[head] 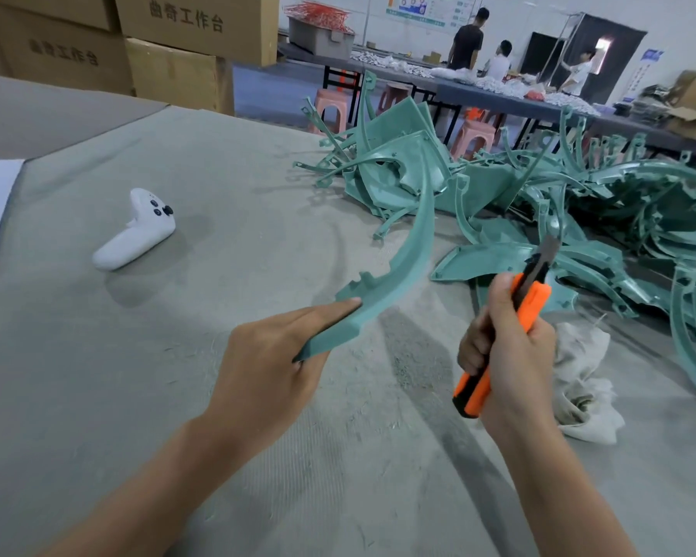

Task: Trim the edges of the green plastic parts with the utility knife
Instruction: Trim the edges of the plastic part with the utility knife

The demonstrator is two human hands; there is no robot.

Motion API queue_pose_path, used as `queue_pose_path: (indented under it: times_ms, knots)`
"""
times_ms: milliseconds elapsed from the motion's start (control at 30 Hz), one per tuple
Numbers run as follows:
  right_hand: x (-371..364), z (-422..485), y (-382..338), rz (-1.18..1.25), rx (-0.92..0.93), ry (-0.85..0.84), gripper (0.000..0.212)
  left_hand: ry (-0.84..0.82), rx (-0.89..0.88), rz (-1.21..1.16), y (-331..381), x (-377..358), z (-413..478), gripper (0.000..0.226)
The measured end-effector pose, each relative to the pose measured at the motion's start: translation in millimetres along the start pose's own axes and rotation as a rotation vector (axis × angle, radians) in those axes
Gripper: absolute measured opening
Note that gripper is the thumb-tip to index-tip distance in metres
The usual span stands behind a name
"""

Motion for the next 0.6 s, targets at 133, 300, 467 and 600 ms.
queue_pose_path:
  times_ms: [133, 300, 467, 600]
  knots:
    - [-10, 4, 4, -0.242, -0.072, -0.148, 0.016, 0.046, -0.013, 0.024, -4, 4, -1, 0.057]
    - [-39, -6, -4, -0.348, 0.036, -0.322, 0.03, 0.048, -0.007, 0.011, -5, 4, -1, 0.056]
    - [-43, -9, -11, -0.408, 0.128, -0.275, 0.051, 0.056, 0.002, 0.027, -4, 4, -2, 0.055]
    - [-54, -16, -15, -0.515, 0.241, -0.326, 0.064, 0.101, 0.033, 0.04, -5, 8, -3, 0.056]
Point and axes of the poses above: each hand's wrist, its own z-axis towards the middle knuckle, its own x-axis out of the back of the hand, y = z × x, the point moved 10 cm from there along z, towards the middle knuckle, and after that the axes turned 9 degrees about -y, right-handed, at the moved point
